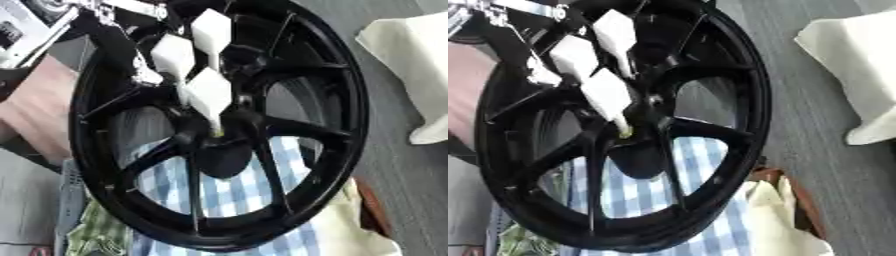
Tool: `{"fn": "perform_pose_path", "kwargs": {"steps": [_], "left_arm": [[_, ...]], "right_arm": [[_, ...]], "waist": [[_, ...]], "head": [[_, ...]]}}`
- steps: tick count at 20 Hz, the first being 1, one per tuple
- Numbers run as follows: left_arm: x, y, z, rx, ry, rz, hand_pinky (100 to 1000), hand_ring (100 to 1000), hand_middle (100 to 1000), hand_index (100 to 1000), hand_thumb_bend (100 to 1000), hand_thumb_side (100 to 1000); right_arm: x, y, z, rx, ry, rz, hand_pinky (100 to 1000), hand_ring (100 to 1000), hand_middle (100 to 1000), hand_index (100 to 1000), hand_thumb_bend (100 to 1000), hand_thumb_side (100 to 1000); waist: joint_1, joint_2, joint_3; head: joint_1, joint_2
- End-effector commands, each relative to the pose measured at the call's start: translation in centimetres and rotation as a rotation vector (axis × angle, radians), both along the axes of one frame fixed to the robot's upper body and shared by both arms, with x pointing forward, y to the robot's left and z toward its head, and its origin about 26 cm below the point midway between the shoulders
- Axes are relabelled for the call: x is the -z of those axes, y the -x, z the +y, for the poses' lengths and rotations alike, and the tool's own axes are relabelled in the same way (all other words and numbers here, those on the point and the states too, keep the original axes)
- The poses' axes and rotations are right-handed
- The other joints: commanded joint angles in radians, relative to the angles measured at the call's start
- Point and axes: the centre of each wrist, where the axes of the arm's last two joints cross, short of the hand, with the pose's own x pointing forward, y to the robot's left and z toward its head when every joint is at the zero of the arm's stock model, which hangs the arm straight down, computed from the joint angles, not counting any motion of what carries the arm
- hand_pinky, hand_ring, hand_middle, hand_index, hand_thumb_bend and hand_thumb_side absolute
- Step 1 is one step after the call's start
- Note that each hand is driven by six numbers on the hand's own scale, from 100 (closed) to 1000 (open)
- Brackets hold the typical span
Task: Pull the pin out of the wheel hub.
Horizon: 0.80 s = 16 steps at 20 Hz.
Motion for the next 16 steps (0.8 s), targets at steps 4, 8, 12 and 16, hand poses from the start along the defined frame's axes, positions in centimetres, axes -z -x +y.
{"fn": "perform_pose_path", "kwargs": {"steps": [4,8,12,16], "left_arm": [[-3.4,1.5,1.9,-0.053,0.111,-0.1,665,690,395,505,100,118],[-5.2,2.6,4.0,-0.105,0.188,-0.169,661,685,376,483,100,132],[-6.5,3.8,7.1,-0.17,0.26,-0.229,664,687,374,483,100,134],[-7.0,4.9,11.6,-0.294,0.323,-0.277,663,692,375,486,100,142]], "right_arm": [[-0.8,0.3,0.0,0.005,0.008,-0.025,879,760,622,792,100,660],[-0.8,0.3,-0.1,0.008,0.011,-0.029,878,761,622,793,100,657],[-0.9,0.5,-0.4,0.02,0.014,-0.037,878,761,623,793,100,654],[-0.8,0.7,-0.8,0.042,0.013,-0.044,877,761,623,793,100,652]], "waist": [[-0.009,-0.021,0.002],[-0.009,-0.021,0.008],[-0.01,-0.021,0.019],[-0.012,-0.023,0.038]], "head": [[0.001,-0.001],[-0.008,0.0],[-0.021,0.0],[-0.04,0.004]]}}
